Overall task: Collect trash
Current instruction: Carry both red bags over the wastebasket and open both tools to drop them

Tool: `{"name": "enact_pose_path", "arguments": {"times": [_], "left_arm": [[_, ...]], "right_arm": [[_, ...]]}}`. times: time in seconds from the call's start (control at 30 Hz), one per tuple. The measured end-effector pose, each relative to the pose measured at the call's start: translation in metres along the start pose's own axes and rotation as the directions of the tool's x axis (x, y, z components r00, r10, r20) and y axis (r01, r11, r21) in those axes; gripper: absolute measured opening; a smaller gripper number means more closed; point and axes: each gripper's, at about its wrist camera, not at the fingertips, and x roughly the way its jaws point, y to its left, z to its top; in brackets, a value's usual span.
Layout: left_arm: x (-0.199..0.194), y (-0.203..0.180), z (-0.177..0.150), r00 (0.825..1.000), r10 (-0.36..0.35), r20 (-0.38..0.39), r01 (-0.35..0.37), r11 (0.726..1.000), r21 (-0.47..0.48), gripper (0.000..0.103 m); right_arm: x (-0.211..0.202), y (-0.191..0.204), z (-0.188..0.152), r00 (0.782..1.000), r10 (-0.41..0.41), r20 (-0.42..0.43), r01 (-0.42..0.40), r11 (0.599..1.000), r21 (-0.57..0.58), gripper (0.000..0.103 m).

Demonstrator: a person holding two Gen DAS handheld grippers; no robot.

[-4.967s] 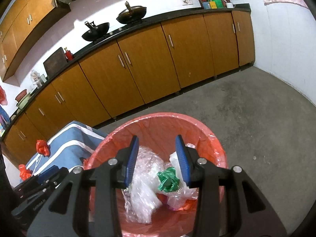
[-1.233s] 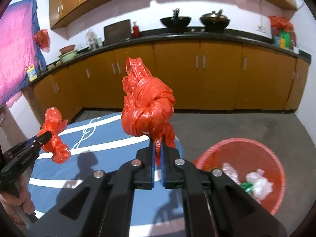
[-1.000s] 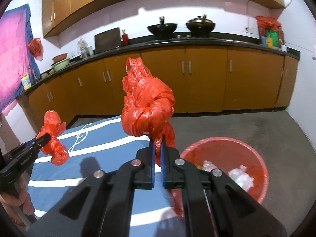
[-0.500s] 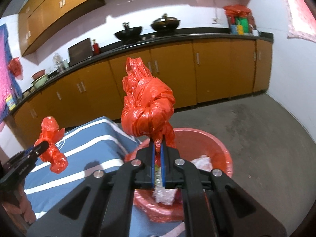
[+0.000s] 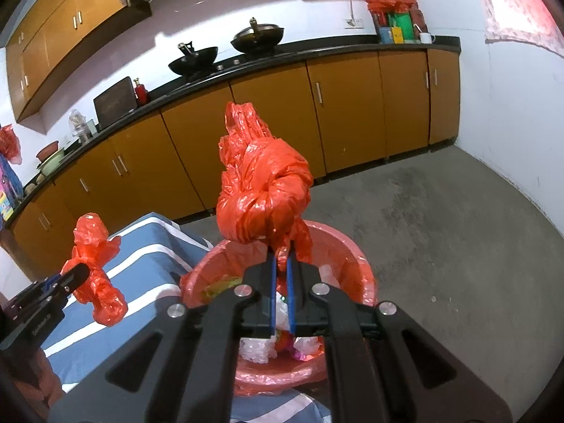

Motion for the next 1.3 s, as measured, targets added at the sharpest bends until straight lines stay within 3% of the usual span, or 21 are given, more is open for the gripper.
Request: {"name": "enact_pose_path", "arguments": {"times": [0.7, 0.77, 0.8, 0.87, 0.9, 1.13, 1.23, 1.3], "left_arm": [[0.057, -0.056, -0.012, 0.992, -0.086, -0.089, 0.093, 0.993, 0.075, 0.025], [0.064, -0.058, -0.013, 0.993, -0.075, -0.094, 0.082, 0.993, 0.081, 0.028], [0.066, -0.057, -0.013, 0.993, -0.069, -0.098, 0.077, 0.994, 0.078, 0.034], [0.071, -0.052, -0.016, 0.991, -0.072, -0.113, 0.079, 0.995, 0.059, 0.042], [0.071, -0.051, -0.017, 0.991, -0.071, -0.113, 0.077, 0.996, 0.053, 0.046], [0.066, -0.024, -0.023, 0.992, -0.033, -0.118, 0.034, 0.999, 0.008, 0.048], [0.055, -0.013, -0.024, 0.995, -0.012, -0.102, 0.012, 1.000, 0.001, 0.049], [0.043, -0.004, -0.024, 0.997, 0.003, -0.079, -0.003, 1.000, -0.005, 0.058]], "right_arm": [[0.043, -0.019, -0.007, 0.997, 0.019, -0.076, -0.015, 0.999, 0.049, 0.007], [0.050, -0.020, -0.005, 0.996, 0.035, -0.083, -0.031, 0.998, 0.056, 0.013], [0.052, -0.019, -0.006, 0.996, 0.038, -0.086, -0.033, 0.998, 0.059, 0.014], [0.060, -0.021, -0.008, 0.994, 0.052, -0.099, -0.045, 0.996, 0.071, 0.032], [0.061, -0.023, -0.009, 0.993, 0.055, -0.101, -0.047, 0.996, 0.077, 0.035], [0.056, -0.036, -0.019, 0.994, 0.055, -0.098, -0.045, 0.994, 0.103, 0.039], [0.042, -0.036, -0.019, 0.997, 0.042, -0.068, -0.035, 0.994, 0.102, 0.055], [0.026, -0.029, -0.018, 0.999, 0.033, -0.033, -0.030, 0.996, 0.080, 0.065]]}}
